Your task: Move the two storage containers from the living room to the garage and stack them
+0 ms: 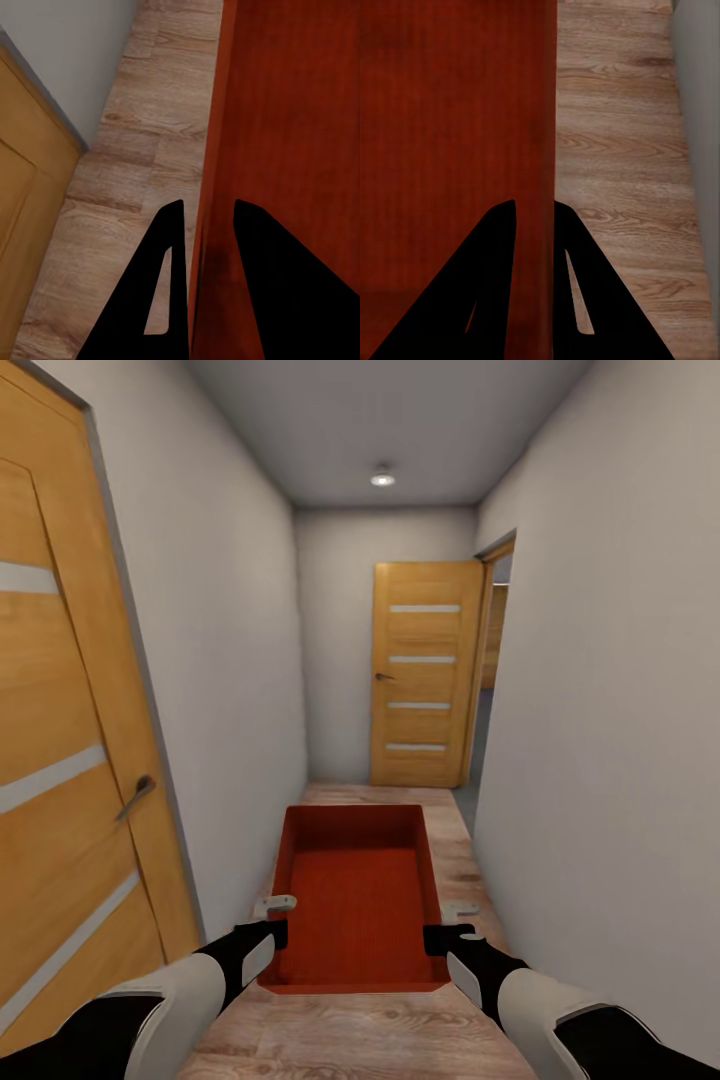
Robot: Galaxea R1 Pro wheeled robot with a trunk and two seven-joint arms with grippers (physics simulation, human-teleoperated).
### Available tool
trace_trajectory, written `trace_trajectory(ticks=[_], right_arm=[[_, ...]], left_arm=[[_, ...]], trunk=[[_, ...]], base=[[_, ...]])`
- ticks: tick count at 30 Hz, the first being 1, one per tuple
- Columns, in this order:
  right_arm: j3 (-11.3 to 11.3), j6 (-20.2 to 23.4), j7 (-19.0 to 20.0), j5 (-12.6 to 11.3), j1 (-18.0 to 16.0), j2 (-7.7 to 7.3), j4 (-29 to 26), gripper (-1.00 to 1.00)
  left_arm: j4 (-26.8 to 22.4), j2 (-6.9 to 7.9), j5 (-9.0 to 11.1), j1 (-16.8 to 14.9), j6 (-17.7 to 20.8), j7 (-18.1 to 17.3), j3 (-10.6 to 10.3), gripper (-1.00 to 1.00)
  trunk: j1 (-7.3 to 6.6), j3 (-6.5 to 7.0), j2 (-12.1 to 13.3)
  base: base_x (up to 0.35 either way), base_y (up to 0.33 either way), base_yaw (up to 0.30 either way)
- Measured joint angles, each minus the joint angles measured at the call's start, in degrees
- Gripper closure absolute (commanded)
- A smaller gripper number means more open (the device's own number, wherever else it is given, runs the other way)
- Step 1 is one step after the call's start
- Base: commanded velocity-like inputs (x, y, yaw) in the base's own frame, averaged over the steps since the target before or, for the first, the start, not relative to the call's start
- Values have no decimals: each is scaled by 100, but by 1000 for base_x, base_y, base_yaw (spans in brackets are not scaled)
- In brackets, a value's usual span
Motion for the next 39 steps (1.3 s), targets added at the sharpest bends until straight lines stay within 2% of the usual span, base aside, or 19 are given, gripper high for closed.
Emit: trace_trajectory(ticks=[33,39], right_arm=[[2,5,-1,-1,0,0,-1,100],[-3,26,3,-2,-1,0,4,100]], left_arm=[[1,0,0,0,2,-1,2,100],[-1,0,0,0,32,4,1,100]], trunk=[[0,0,0],[2,0,1]], base=[[321,11,-22],[201,0,0]])
